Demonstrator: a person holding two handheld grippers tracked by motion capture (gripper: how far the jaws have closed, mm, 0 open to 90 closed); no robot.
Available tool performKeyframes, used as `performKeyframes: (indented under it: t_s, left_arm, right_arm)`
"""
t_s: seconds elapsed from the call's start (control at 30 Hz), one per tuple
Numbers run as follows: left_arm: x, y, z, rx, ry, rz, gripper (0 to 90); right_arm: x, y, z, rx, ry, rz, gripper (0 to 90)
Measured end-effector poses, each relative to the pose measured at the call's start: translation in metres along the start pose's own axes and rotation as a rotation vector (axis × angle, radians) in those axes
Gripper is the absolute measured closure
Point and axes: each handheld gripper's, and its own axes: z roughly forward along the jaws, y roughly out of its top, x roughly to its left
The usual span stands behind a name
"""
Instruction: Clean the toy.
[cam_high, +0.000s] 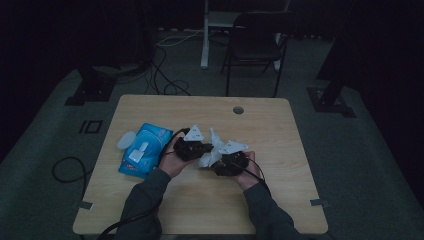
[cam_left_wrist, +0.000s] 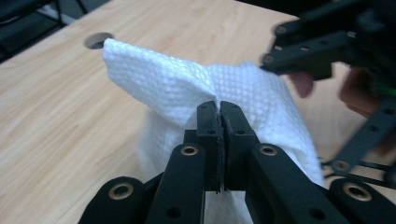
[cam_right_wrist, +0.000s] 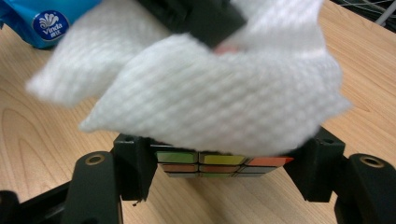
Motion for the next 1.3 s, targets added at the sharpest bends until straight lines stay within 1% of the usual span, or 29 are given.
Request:
performKeyframes:
  t_s: [0.1, 0.23, 0.3, 0.47, 0.57, 0.7, 0.8, 1.1, 1.3]
  left_arm:
    - [0.006, -0.001, -0.002, -0.01, 0.026, -0.027, 88.3]
    - [0.011, -0.004, -0.001, -0.001, 0.045, -0.04, 88.3]
    - [0.012, -0.006, 0.0, 0.0, 0.045, -0.052, 88.2]
    - [0.012, -0.008, 0.005, 0.021, 0.037, -0.051, 88.2]
    - [0.013, -0.009, 0.006, 0.021, 0.031, -0.057, 88.2]
    - [0.013, -0.01, 0.008, 0.034, 0.03, -0.052, 88.1]
    - [0.015, -0.011, 0.01, 0.04, 0.027, -0.057, 88.1]
    - [0.018, -0.018, 0.016, 0.057, 0.014, -0.078, 88.2]
    - [0.021, -0.024, 0.023, 0.086, 0.008, -0.09, 88.2]
  right_arm:
    - [0.0, 0.0, -0.001, -0.004, 0.002, -0.002, 34.2]
    - [0.0, 0.0, -0.003, -0.016, 0.01, 0.0, 34.2]
    - [0.0, 0.001, -0.004, -0.021, 0.007, 0.001, 34.2]
    - [0.0, 0.001, -0.005, -0.026, 0.007, 0.0, 34.2]
    - [0.0, 0.001, -0.005, -0.023, 0.005, -0.004, 34.2]
    - [0.0, 0.0, -0.005, -0.024, 0.006, -0.007, 34.2]
    - [0.0, 0.0, -0.005, -0.027, 0.011, -0.005, 34.2]
    - [0.002, 0.002, -0.007, -0.033, 0.016, -0.02, 34.2]
    - [-0.001, 0.003, -0.009, -0.04, 0.013, -0.019, 34.2]
